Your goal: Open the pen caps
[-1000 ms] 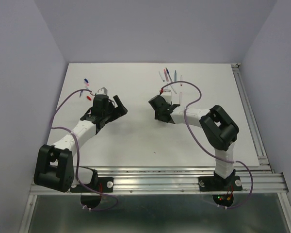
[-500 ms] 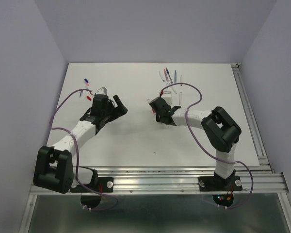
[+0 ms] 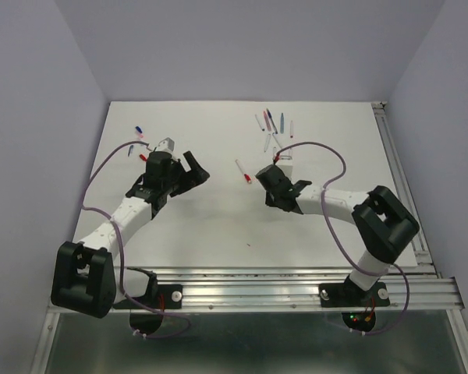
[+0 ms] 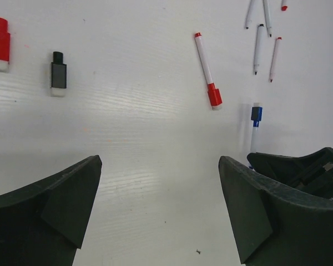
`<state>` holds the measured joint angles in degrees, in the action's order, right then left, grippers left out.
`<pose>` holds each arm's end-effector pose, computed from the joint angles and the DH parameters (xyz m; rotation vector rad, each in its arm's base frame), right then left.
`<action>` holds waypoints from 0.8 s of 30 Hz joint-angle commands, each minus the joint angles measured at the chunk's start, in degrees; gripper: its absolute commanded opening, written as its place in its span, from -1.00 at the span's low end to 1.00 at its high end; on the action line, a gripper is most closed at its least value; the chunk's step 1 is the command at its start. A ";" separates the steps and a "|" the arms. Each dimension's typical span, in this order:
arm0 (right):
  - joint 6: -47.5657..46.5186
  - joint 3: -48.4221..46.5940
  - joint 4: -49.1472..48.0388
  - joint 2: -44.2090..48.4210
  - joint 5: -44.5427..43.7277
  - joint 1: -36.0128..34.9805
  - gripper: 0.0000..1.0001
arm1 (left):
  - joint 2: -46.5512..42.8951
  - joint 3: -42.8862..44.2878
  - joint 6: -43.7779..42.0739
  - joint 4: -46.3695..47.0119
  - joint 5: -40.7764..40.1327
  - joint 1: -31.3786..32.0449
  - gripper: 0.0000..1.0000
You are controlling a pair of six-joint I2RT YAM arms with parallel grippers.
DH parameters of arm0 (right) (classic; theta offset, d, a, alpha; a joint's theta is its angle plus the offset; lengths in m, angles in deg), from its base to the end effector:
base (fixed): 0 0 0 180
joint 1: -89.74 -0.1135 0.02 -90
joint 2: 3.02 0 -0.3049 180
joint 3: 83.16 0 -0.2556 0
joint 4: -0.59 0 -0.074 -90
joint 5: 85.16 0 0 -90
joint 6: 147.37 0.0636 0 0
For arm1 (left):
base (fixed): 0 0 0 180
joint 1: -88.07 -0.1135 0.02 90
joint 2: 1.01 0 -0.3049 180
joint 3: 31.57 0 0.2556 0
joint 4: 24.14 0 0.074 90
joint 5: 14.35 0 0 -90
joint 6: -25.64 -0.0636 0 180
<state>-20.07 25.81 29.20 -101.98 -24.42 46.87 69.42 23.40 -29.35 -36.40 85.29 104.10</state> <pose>0.2884 0.2253 0.1869 0.0708 2.3849 -0.0147 0.2712 -0.0890 0.2691 -0.2435 2.1128 -0.7145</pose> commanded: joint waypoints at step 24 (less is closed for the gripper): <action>-5.66 18.25 -40.25 22.49 55.97 -0.63 -0.92 | -5.13 -6.23 9.29 19.59 12.06 11.39 0.47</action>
<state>-26.71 42.88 -5.29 -80.54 27.62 46.85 64.07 16.66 -20.94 -20.18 98.17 114.24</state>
